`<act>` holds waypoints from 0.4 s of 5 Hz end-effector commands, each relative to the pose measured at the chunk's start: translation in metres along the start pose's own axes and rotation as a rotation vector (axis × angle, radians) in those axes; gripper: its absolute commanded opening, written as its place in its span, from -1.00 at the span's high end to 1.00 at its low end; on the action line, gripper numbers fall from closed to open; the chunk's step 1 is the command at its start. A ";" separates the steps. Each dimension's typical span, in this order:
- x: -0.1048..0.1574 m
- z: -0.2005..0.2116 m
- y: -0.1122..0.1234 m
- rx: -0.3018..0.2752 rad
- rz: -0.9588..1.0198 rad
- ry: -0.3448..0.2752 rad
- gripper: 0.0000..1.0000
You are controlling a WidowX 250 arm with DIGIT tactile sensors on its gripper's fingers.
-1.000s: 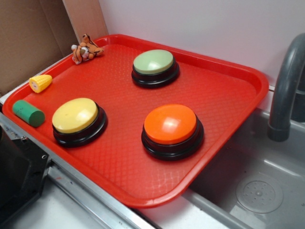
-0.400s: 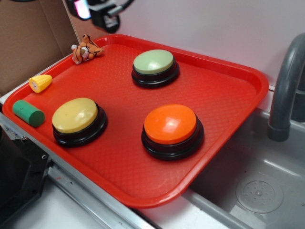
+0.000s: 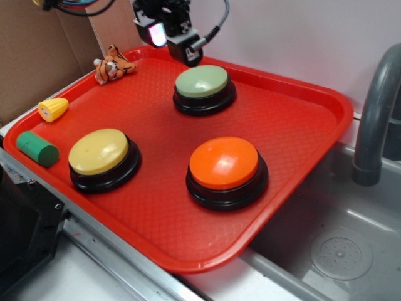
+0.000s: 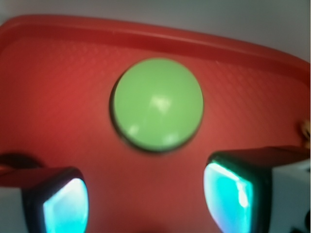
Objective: Push the green button.
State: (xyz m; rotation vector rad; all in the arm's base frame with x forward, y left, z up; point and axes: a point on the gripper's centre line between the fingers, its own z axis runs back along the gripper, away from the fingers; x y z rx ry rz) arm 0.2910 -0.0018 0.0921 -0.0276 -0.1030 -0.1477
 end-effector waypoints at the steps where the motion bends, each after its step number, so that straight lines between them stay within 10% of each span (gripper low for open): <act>1: 0.016 -0.016 0.011 0.041 0.086 -0.089 -1.00; 2: 0.012 -0.019 0.013 0.041 0.154 -0.112 -1.00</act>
